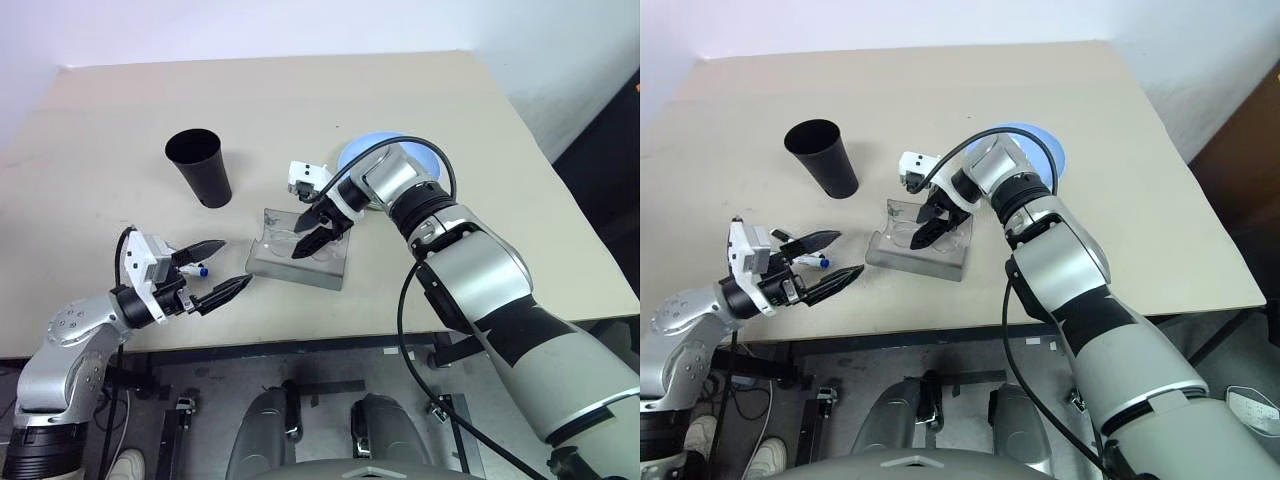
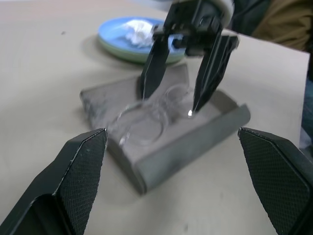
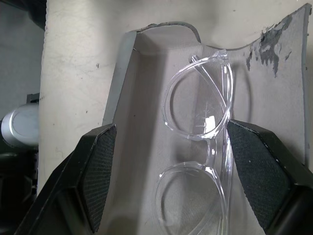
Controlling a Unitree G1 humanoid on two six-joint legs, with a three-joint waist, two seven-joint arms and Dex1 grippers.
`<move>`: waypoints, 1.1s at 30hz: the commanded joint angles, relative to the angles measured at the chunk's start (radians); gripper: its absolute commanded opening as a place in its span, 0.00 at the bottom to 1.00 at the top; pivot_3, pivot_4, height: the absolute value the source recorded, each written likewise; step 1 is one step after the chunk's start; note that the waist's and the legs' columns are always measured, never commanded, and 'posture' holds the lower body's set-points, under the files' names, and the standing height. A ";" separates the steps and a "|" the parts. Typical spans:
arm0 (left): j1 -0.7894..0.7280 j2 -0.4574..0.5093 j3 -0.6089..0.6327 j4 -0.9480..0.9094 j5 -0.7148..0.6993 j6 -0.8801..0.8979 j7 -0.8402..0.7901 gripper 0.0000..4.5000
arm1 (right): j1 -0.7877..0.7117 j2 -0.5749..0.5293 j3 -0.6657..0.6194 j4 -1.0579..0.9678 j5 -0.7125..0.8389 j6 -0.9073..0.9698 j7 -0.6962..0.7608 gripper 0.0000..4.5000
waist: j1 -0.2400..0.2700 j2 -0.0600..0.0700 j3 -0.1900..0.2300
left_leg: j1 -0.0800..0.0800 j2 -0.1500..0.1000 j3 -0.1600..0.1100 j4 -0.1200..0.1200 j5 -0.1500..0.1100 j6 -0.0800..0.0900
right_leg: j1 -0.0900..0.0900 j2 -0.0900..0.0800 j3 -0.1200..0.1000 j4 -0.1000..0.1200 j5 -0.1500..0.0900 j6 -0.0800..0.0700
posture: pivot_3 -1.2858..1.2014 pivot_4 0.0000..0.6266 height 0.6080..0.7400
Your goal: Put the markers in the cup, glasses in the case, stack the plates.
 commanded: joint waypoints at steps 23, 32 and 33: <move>-0.089 0.036 0.016 -0.103 -0.055 0.157 0.083 1.00 | 0.064 -0.013 0.099 -0.294 0.025 0.218 0.144 0.84 | 0.001 0.000 0.000 | 0.000 0.000 0.000 0.001 0.001 -0.001 | 0.003 0.001 0.000 0.001 0.000 0.000 | 0.52 0.24 0.75; -0.071 0.022 0.003 -0.074 -0.030 0.113 0.065 1.00 | 0.160 -0.063 0.156 -0.463 0.014 0.402 0.077 0.84 | 0.006 0.000 0.000 | 0.000 0.000 0.000 0.001 0.001 -0.001 | 0.000 0.000 0.000 0.001 0.000 0.000 | 0.52 0.24 0.75; -0.073 0.020 0.001 -0.073 -0.029 0.110 0.065 1.00 | 0.164 -0.070 0.157 -0.468 0.015 0.416 0.064 0.84 | 0.006 0.000 0.000 | 0.000 0.000 0.000 0.001 0.001 -0.001 | 0.000 0.000 0.000 0.001 0.000 0.000 | 0.52 0.24 0.75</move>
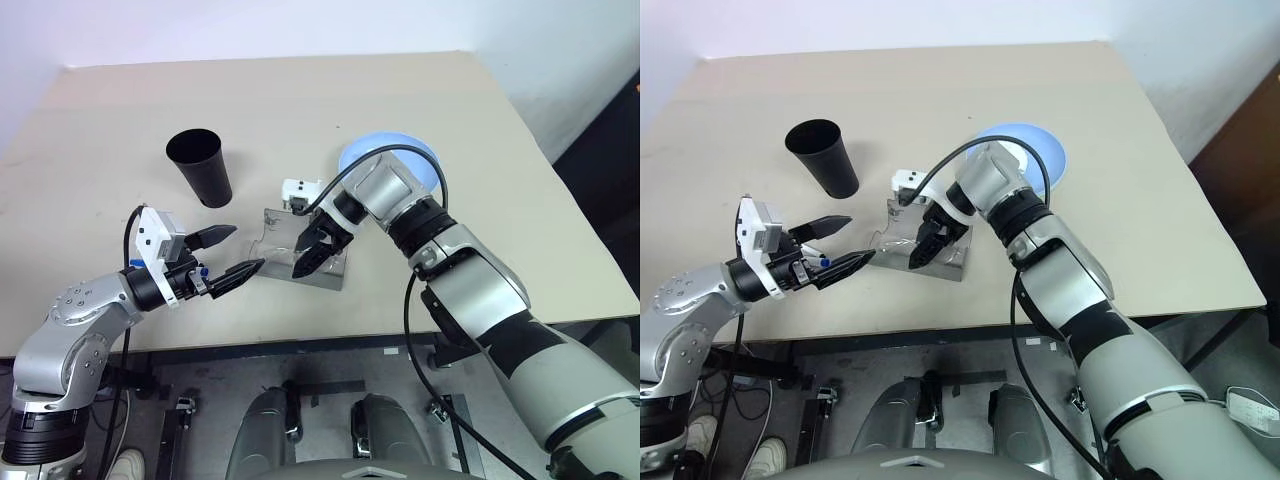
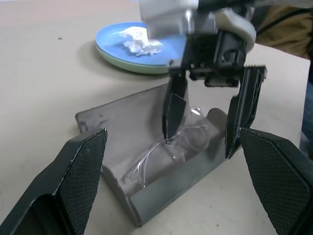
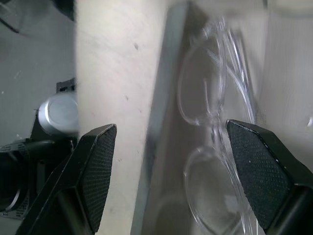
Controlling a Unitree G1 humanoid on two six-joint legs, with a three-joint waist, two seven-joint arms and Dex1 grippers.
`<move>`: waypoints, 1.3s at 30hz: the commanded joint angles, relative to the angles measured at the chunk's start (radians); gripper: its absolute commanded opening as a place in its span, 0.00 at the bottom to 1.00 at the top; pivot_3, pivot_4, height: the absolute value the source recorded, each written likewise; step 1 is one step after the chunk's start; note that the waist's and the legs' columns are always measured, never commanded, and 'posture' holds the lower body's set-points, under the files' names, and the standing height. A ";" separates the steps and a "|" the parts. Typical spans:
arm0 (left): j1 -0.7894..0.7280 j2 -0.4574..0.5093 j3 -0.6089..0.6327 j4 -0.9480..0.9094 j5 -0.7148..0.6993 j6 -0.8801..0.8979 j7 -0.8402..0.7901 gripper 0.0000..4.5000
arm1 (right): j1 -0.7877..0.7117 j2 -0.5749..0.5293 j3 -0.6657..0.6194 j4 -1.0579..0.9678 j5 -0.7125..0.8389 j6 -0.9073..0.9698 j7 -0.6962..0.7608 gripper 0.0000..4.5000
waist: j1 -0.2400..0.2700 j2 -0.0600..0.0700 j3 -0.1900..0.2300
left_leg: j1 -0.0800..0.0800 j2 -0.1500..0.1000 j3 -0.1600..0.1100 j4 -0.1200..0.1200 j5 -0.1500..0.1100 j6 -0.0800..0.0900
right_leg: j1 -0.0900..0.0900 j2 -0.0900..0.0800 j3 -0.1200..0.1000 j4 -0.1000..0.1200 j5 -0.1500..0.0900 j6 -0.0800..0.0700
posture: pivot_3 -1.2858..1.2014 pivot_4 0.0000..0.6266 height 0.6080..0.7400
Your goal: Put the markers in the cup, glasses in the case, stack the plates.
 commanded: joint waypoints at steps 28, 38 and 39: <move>0.043 -0.012 0.021 0.128 0.051 -0.188 -0.119 1.00 | 0.082 -0.155 0.105 -0.499 0.247 0.423 -0.150 0.84 | 0.011 0.000 0.000 | -0.001 0.000 0.000 -0.001 -0.001 0.001 | -0.002 -0.001 0.000 0.000 0.000 0.000 | 0.52 0.24 0.75; 0.050 -0.015 0.022 0.181 0.064 -0.241 -0.151 1.00 | 0.058 -0.165 0.117 -0.460 0.290 0.346 -0.223 0.84 | 0.016 0.000 0.000 | -0.002 0.000 0.000 -0.001 -0.002 0.003 | -0.003 -0.001 0.000 0.000 0.000 0.000 | 0.52 0.24 0.75; 0.051 -0.014 0.024 0.186 0.064 -0.245 -0.153 1.00 | 0.054 -0.166 0.115 -0.456 0.294 0.339 -0.225 0.84 | 0.016 0.000 0.000 | -0.002 0.000 0.000 -0.001 -0.002 0.003 | -0.003 -0.001 0.000 0.000 0.000 0.000 | 0.52 0.24 0.75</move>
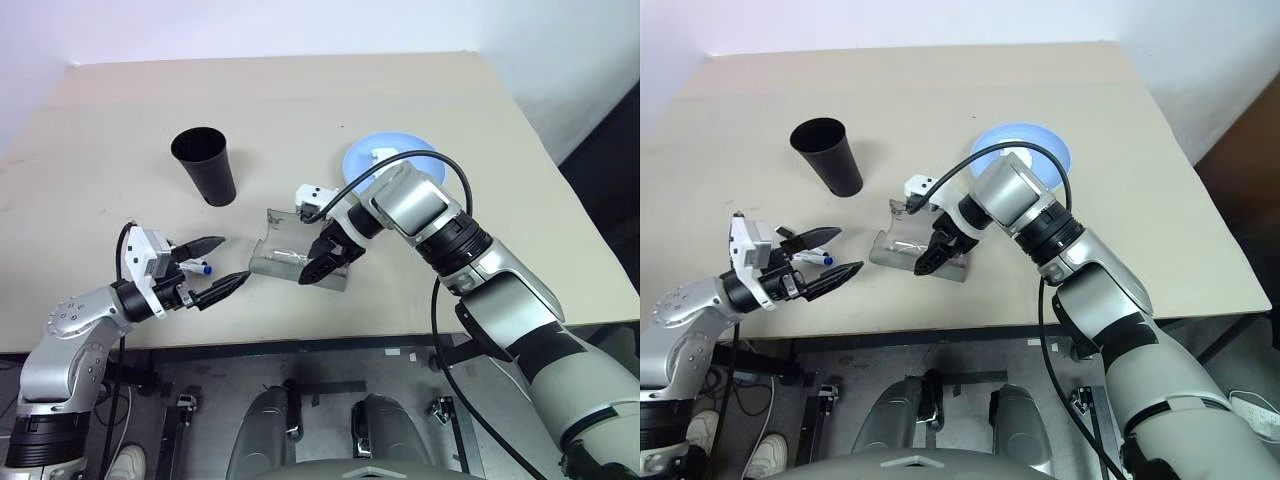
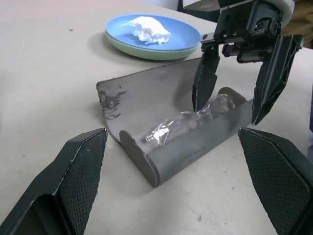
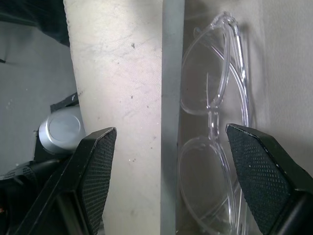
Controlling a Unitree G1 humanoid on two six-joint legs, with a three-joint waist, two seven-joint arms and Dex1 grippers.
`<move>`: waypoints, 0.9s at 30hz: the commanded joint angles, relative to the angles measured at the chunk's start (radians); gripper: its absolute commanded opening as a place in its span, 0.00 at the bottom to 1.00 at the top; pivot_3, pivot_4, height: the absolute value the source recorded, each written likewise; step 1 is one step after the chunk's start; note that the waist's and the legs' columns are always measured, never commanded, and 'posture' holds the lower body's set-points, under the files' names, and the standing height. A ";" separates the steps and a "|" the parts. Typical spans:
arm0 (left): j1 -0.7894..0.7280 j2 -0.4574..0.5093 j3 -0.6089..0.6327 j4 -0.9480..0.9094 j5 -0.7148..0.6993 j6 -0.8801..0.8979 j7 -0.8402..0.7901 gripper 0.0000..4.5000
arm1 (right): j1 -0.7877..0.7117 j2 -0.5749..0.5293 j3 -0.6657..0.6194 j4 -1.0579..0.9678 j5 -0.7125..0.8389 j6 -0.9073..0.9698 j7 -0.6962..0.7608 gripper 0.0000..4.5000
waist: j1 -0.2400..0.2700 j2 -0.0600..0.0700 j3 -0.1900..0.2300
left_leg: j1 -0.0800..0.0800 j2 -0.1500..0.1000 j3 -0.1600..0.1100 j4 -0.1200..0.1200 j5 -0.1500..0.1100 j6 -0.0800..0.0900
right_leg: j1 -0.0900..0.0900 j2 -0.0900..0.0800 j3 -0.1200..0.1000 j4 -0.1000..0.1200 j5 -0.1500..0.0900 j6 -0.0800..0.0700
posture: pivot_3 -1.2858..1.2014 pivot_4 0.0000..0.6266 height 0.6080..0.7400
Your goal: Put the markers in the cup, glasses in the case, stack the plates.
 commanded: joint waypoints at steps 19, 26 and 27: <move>-0.003 0.012 0.038 -0.094 -0.030 0.053 0.062 1.00 | -0.048 -0.035 -0.435 0.070 0.194 -0.161 -0.255 0.18 | 0.001 0.000 0.000 | 0.000 0.000 0.000 0.000 0.002 -0.002 | 0.002 0.000 0.000 0.000 0.000 0.000 | 0.52 0.24 0.75; -0.040 0.023 0.033 -0.120 -0.046 0.110 0.094 1.00 | -0.002 -0.026 -0.467 0.185 0.190 -0.226 -0.330 0.00 | 0.001 0.000 0.000 | 0.000 0.000 0.000 0.001 0.002 -0.002 | 0.006 0.001 -0.001 0.000 0.000 0.000 | 0.52 0.24 0.75; -0.046 0.026 0.035 -0.123 -0.049 0.118 0.096 1.00 | -0.004 -0.022 -0.469 0.226 0.179 -0.242 -0.353 0.00 | 0.001 0.000 0.000 | 0.000 0.000 0.000 0.001 0.002 -0.002 | 0.006 0.001 -0.001 0.000 0.000 0.000 | 0.52 0.24 0.75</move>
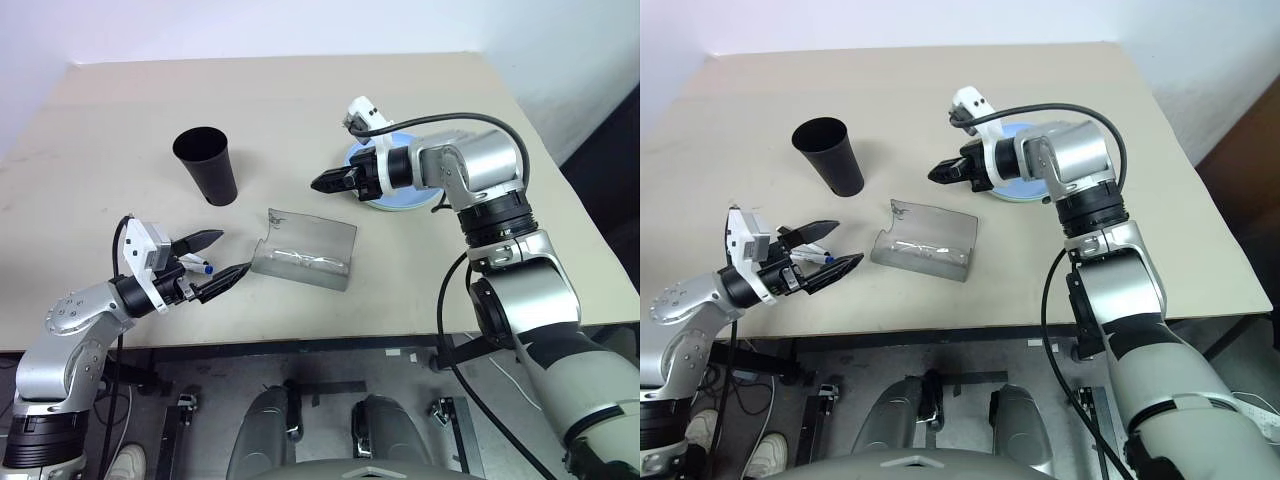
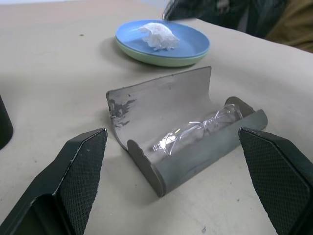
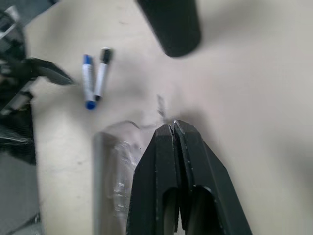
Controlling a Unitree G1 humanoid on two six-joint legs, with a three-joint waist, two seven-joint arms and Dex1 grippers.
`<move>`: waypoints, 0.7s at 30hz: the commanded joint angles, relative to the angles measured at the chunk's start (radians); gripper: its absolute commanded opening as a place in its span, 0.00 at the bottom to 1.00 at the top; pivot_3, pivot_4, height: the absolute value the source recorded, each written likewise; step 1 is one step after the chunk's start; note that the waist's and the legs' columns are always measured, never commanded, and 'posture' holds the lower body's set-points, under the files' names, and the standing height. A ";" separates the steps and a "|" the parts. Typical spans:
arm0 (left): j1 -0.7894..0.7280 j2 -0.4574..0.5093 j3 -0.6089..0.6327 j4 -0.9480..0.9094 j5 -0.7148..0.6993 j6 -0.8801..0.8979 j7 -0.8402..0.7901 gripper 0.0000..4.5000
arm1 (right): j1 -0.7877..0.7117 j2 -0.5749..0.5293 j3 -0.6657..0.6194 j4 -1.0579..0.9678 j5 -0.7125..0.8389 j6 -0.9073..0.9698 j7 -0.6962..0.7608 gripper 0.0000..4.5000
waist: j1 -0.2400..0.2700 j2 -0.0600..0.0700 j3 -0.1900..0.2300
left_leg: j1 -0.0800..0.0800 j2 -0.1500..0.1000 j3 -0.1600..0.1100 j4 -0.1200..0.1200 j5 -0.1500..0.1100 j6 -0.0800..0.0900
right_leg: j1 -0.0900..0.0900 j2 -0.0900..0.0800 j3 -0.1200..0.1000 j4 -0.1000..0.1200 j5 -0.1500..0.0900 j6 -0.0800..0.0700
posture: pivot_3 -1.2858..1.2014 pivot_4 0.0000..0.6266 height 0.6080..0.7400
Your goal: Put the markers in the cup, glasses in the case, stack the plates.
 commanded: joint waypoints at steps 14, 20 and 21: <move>0.037 0.068 0.065 -0.071 -0.053 0.071 -0.006 1.00 | 0.019 0.024 0.049 0.125 -0.076 -0.172 -0.017 0.00 | 0.000 0.000 0.000 | 0.000 0.000 0.000 0.000 0.002 0.003 | 0.000 0.001 0.000 0.000 0.000 0.000 | 0.52 0.24 0.75; 0.046 0.076 0.074 -0.039 -0.031 0.049 -0.026 1.00 | 0.066 0.013 0.071 -0.080 -0.033 -0.045 0.025 0.00 | 0.001 0.000 0.000 | 0.000 0.000 0.000 0.000 0.000 0.001 | -0.003 0.000 0.000 0.000 0.000 0.000 | 0.52 0.24 0.75; 0.046 0.076 0.074 -0.036 -0.029 0.047 -0.027 1.00 | 0.073 0.012 0.069 -0.109 -0.025 -0.027 0.025 0.00 | 0.001 0.000 0.000 | 0.000 0.000 0.000 -0.001 0.000 0.000 | -0.004 0.000 0.000 0.000 0.000 0.000 | 0.52 0.24 0.75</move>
